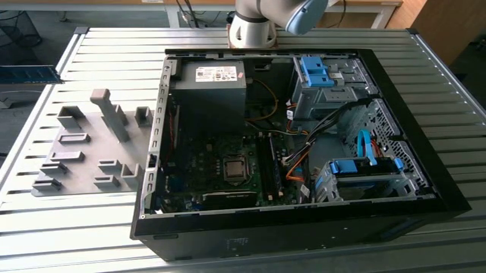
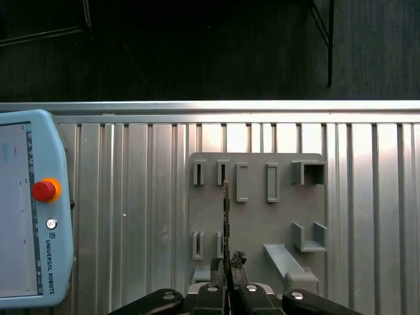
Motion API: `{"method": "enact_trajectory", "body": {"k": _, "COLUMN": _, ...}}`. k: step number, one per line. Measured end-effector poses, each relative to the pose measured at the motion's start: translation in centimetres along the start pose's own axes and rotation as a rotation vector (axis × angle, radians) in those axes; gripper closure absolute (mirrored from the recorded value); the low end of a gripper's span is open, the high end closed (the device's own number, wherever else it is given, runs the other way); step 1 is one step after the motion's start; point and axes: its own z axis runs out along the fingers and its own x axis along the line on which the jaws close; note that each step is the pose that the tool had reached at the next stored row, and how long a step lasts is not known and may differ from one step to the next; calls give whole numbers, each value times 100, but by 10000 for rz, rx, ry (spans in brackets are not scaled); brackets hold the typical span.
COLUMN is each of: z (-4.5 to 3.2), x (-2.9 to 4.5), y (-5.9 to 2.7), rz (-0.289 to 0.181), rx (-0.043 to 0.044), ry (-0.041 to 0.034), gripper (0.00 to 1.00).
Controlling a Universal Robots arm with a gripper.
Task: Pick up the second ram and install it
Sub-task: 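Pick up the second ram and move it above second insertion slot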
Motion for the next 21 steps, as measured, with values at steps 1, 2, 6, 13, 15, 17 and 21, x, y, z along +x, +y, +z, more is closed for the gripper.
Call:
{"method": "enact_trajectory", "body": {"k": 1, "z": 0, "x": 0, "y": -20, "rz": 0, "rx": 0, "ry": 0, "gripper": 86}}
{"method": "enact_trajectory", "body": {"k": 2, "z": -1, "x": 0, "y": -40, "rz": -1, "rx": 0, "ry": 0, "gripper": 86}}
{"method": "enact_trajectory", "body": {"k": 6, "z": -3, "x": -1, "y": -106, "rz": 0, "rx": 0, "ry": 0, "gripper": 86}}
{"method": "enact_trajectory", "body": {"k": 13, "z": -7, "x": -3, "y": -262, "rz": 0, "rx": 0, "ry": 0, "gripper": 86}}
{"method": "enact_trajectory", "body": {"k": 15, "z": -9, "x": -3, "y": -320, "rz": -1, "rx": -1, "ry": 1, "gripper": 86}}
{"method": "enact_trajectory", "body": {"k": 17, "z": -10, "x": -4, "y": -379, "rz": 0, "rx": 0, "ry": 0, "gripper": 86}}
{"method": "enact_trajectory", "body": {"k": 21, "z": -13, "x": -5, "y": -494, "rz": 0, "rx": 0, "ry": 0, "gripper": 86}}
